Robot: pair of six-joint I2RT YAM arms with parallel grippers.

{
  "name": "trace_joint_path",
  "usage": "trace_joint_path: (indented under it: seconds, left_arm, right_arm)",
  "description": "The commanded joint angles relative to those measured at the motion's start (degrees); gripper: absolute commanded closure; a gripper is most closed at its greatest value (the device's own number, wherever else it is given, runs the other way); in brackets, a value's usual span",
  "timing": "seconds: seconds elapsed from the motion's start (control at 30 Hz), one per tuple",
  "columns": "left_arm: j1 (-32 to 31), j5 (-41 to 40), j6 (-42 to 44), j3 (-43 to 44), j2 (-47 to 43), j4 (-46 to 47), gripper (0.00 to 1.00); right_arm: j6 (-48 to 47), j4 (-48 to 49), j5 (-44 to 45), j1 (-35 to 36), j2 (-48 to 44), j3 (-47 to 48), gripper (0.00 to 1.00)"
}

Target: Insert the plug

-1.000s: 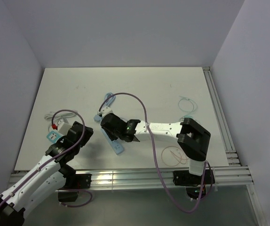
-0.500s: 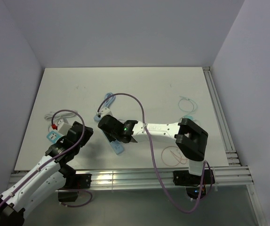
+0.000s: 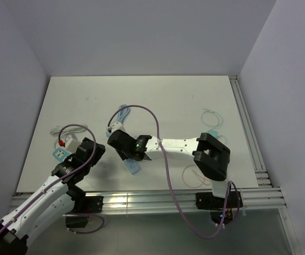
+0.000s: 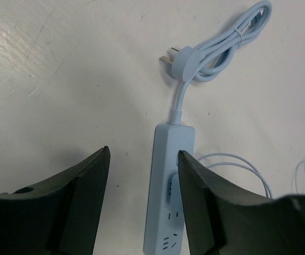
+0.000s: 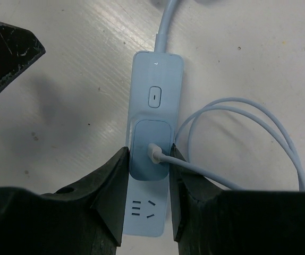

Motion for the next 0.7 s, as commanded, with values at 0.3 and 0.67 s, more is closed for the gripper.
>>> trace_joint_path:
  seconds: [0.3,0.67]
  left_arm:
    - [-0.1,-1.4,0.5,0.0,-3.1,-0.7,0.4]
    - [0.0,-1.4,0.5,-0.1,-3.9,-1.0,0.41]
  right_arm:
    - [1.0,-5.8,7.2,2.9,6.4,3.4,1.0]
    - [7.9,-2.9,8.5,6.7,15.2,-2.4,1.0]
